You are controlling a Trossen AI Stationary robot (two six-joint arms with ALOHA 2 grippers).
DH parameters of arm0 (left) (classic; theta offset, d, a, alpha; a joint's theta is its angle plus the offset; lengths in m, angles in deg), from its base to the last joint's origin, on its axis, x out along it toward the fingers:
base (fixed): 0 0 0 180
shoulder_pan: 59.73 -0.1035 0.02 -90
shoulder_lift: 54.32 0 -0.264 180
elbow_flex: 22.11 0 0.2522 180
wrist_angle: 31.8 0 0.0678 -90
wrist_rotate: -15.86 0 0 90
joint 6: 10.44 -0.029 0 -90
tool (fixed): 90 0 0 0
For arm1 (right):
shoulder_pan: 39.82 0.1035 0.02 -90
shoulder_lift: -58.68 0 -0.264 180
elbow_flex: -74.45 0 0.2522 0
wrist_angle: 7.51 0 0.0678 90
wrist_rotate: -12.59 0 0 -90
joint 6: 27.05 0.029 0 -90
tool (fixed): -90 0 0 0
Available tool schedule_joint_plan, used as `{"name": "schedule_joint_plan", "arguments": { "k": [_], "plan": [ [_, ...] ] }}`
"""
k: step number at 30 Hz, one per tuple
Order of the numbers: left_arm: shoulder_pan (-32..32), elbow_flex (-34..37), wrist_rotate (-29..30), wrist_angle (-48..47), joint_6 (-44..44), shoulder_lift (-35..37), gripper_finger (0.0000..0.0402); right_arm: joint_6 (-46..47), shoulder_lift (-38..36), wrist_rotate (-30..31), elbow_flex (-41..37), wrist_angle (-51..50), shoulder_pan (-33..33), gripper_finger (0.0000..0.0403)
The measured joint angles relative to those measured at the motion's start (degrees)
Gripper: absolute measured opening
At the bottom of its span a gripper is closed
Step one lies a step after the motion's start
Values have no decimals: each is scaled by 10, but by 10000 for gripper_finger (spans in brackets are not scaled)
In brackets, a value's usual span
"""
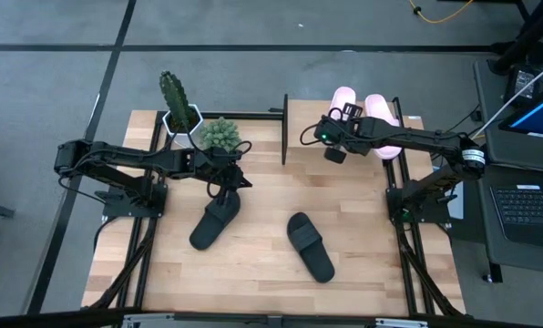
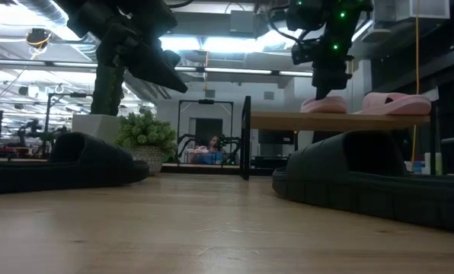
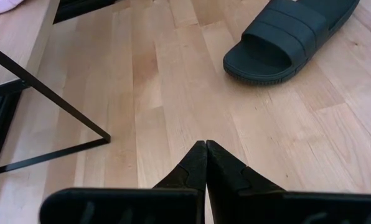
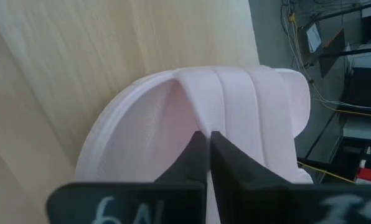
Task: Pick and place slides into the shelf
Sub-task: Put the pink slides on the shelf
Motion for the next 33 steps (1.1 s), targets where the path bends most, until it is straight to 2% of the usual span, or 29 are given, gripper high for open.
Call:
{"name": "schedule_joint_plan", "arguments": {
  "k": [16,33],
  "plan": [
    [0,0,0,0,15,0,0,1,-9,15,0,-41,0,3],
    [0,0,0,1,15,0,0,13,-43,-3,-1,-117,8,3]
  ]
}}
